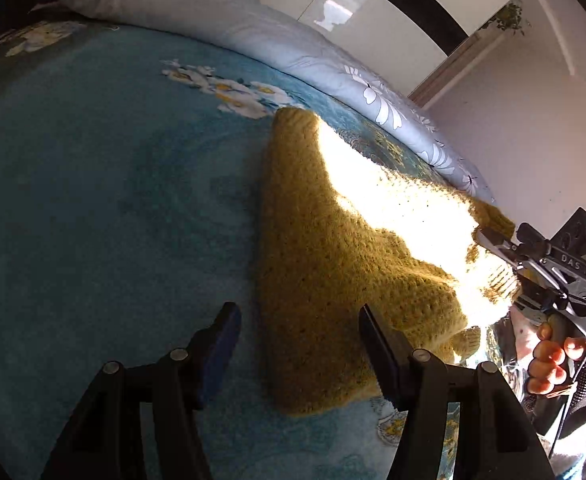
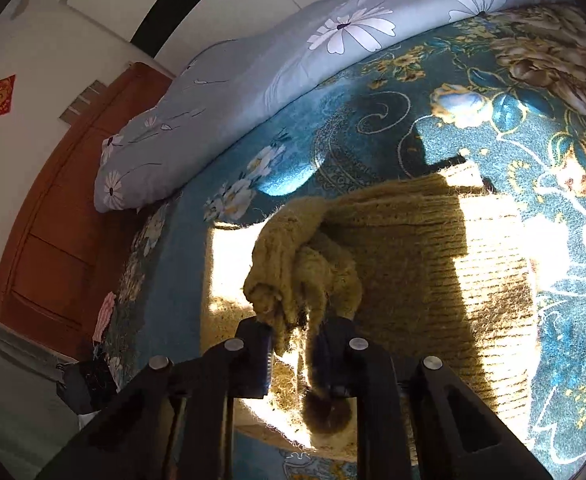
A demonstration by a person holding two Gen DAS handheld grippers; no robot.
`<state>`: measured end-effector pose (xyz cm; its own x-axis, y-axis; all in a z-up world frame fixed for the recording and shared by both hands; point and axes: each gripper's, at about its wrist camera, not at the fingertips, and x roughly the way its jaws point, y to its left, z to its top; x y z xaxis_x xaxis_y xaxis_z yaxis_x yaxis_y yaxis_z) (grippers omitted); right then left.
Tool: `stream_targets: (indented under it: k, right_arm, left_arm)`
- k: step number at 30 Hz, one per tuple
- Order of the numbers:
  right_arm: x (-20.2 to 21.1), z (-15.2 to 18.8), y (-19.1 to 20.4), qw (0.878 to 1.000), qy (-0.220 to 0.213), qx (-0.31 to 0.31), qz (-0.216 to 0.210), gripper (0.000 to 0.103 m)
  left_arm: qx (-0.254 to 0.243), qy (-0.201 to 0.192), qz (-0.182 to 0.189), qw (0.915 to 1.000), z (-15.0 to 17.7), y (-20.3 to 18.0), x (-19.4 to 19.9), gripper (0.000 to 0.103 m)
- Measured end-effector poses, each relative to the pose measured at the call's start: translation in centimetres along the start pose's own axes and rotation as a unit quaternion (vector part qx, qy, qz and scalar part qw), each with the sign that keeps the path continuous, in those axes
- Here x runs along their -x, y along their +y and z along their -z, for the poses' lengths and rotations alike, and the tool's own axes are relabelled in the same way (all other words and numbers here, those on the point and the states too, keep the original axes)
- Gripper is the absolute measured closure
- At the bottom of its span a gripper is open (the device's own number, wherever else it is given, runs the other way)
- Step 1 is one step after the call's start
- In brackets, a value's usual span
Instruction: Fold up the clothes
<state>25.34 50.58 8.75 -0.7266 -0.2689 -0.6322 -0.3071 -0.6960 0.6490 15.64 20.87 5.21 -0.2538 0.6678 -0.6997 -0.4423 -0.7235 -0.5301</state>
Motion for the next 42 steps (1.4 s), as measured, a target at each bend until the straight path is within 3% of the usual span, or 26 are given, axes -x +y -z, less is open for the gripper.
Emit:
stream_targets:
  k: [3,6,12,15,17,19,22,24,27,29,33,34,38,39,42]
  right_arm:
    - [4.3,-1.1,0.5,0.998,-0.045,0.013,-0.041,0.085]
    - [7.0,-1.1,-0.7,0.997,-0.07,0.023,-0.006,0.085]
    - [4.1,0.5,-8.3,0.997,-0.035,-0.059,0.041,0.085]
    - [3.7,0.9,-10.4,0.995,-0.039,-0.089,0.029,0.082]
    - [4.2,0.7,-9.5,0.996,-0.036,-0.071,0.04,0.078]
    - [5.6,0.6,-8.0,0.996,-0.045,-0.035,0.067,0.061]
    - [8.3,0.5,-4.8,0.99,-0.08,0.041,0.111,0.055]
    - [8.0,0.0,-2.5,0.987,-0.08,0.08,0.116,0.053]
    - [4.9,-0.7,-0.5,0.986,-0.04,0.111,0.114,0.053]
    - [2.4,-0.8,-1.0,0.985,-0.012,0.118,0.125,0.053]
    - [0.4,-0.8,-4.6,0.99,0.0,0.07,0.123,0.053]
    - [1.1,-0.7,-4.3,0.991,-0.007,0.07,0.112,0.053]
    - [5.0,0.3,-2.5,0.99,-0.053,0.094,0.086,0.053]
    - [6.2,0.7,-2.7,0.99,-0.066,0.092,0.086,0.051]
    - [6.4,1.1,-4.1,0.993,-0.068,0.068,0.071,0.025]
  left_arm:
    - [-0.008,-0.008,0.003,0.9999,-0.2,-0.2,0.5,0.037]
    - [-0.014,-0.004,0.009,0.9998,-0.3,-0.5,0.2,0.036]
    - [-0.028,0.003,0.02,0.9994,-0.4,-1.2,-0.4,0.034]
    - [-0.035,0.007,0.025,0.9991,-0.4,-1.5,-0.7,0.03]
    - [-0.043,0.004,0.027,0.9987,-0.6,-1.8,-0.6,0.031]
    - [-0.082,-0.023,0.02,0.9962,-2.0,-3.1,0.5,0.031]
    - [-0.141,-0.049,0.016,0.9887,-4.4,-5.5,1.3,0.031]
    - [-0.164,-0.032,0.026,0.9856,-5.5,-7.4,-0.5,0.031]
    - [-0.186,0.003,0.032,0.982,-6.3,-9.5,-3.4,0.031]
    - [-0.19,0.023,0.024,0.9812,-5.6,-9.5,-4.7,0.031]
    - [-0.199,0.051,0.001,0.9787,-4.0,-8.9,-6.3,0.031]
    - [-0.199,0.053,0.0,0.9787,-3.7,-8.7,-6.3,0.031]
    - [-0.149,0.022,0.051,0.9873,-4.7,-6.9,-2.8,0.03]
    - [-0.127,0.022,0.059,0.9899,-5.1,-6.0,-2.5,0.023]
    - [-0.046,0.055,0.077,0.9945,-5.9,-2.9,-3.9,0.017]
